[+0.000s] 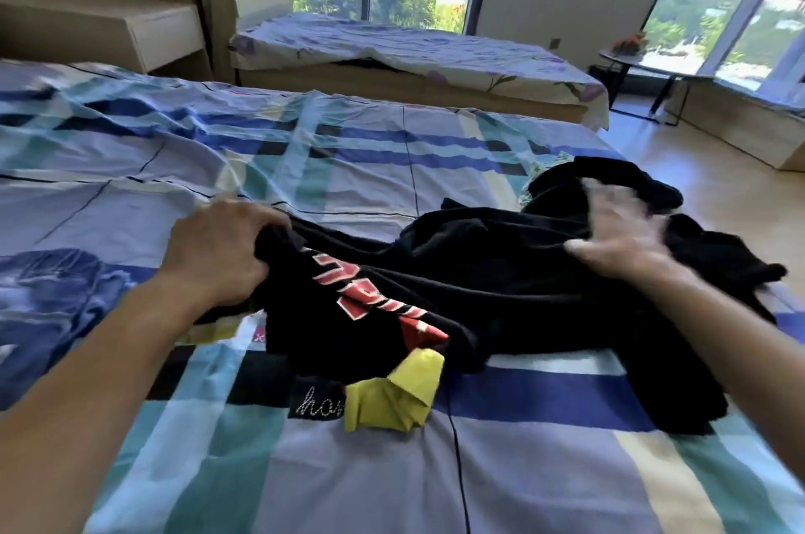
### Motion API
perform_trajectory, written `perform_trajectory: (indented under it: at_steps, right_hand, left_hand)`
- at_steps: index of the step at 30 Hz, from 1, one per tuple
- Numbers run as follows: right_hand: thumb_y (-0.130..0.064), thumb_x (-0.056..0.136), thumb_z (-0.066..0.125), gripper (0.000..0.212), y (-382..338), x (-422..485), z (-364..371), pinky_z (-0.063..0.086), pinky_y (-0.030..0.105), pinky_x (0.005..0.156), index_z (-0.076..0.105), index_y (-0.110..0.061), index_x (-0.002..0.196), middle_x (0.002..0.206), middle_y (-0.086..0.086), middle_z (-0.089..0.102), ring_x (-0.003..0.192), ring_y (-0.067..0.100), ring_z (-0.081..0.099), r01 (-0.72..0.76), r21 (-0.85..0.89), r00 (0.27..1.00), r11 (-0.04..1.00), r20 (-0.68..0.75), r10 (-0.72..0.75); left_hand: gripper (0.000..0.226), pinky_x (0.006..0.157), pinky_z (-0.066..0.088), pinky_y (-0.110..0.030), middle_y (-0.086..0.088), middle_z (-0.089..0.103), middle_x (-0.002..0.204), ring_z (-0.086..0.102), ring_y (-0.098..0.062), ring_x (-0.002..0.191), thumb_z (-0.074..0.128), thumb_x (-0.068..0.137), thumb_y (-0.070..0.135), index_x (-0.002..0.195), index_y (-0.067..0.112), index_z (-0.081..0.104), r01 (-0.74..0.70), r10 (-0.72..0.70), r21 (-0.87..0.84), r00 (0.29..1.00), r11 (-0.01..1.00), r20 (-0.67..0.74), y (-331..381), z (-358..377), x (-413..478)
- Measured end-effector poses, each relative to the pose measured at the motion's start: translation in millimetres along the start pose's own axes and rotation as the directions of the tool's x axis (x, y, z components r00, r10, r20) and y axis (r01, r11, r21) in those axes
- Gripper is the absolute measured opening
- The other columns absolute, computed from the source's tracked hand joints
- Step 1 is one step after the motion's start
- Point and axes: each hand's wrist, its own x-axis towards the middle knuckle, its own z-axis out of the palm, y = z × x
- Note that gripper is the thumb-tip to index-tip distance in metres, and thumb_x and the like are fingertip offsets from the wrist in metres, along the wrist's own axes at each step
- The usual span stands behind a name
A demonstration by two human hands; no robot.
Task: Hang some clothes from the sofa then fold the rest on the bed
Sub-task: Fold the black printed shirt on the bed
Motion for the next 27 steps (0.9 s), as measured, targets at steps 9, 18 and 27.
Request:
perform_trajectory:
  at_steps: [9,18,27]
  right_hand:
    - [-0.022,0.074,0.086,0.049,-187,-129,56,0.050,0.024,0.083,0.061,-0.039,0.112,0.093,-0.024,0.066,0.085,-0.010,0.061,0.312,0.821,0.739,0.477,0.106,-0.666]
    - [-0.007,0.098,0.056,0.024,-197,-146,-10,0.055,0.036,0.086,0.065,-0.005,0.120,0.101,0.012,0.070,0.092,0.027,0.066,-0.476,0.851,0.749,-0.221,0.260,-0.609]
    - [-0.039,0.081,0.077,0.071,-116,-39,40,0.034,0.042,0.115,0.048,-0.028,0.145,0.146,0.006,0.047,0.138,0.026,0.042,0.351,0.336,0.920,0.874,0.050,-0.389]
  left_hand:
    - [0.068,0.098,0.043,-0.051,0.005,0.045,0.138,0.049,-0.023,0.126,0.069,0.063,0.012,0.127,0.035,0.059,-0.426,0.353,-0.302,0.896,0.853,-0.269,50,22,-35]
    - [0.111,0.103,0.043,-0.020,0.024,0.057,0.131,0.054,0.005,0.123,0.090,0.044,0.054,0.139,0.051,0.035,-0.126,0.094,-0.757,0.992,0.641,-0.086,42,25,-41]
    - [0.063,0.071,0.049,-0.041,0.007,0.067,0.115,0.062,-0.035,0.099,0.075,0.069,0.009,0.120,0.045,0.067,0.014,-0.017,-0.012,0.973,1.000,-0.229,-9,-18,-27]
